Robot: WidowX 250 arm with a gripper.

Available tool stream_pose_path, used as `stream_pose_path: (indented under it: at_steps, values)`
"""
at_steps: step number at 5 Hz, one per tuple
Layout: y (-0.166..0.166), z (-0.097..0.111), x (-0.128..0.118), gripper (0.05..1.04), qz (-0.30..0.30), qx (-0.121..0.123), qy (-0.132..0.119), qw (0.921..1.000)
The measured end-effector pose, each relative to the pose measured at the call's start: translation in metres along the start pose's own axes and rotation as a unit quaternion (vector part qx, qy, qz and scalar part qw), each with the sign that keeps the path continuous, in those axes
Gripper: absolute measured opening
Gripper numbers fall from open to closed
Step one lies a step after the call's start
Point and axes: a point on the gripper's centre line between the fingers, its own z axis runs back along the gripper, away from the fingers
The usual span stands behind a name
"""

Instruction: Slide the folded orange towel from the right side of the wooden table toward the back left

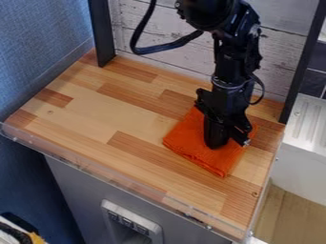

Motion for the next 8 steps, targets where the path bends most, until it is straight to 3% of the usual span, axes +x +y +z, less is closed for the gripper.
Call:
stream_pose_path:
  at_steps: [2,4,6,8]
  values:
    - [0.049,0.001,-0.011,0.062,0.097,0.002,-0.013,0.9952]
    - [0.091,0.002,-0.026,0.062,0.174,-0.009,-0.013,0.9847]
    - [0.115,0.001,-0.037,0.062,0.218,-0.023,-0.005,0.9756]
    - [0.123,0.002,-0.027,0.085,0.240,-0.029,0.002,0.9704]
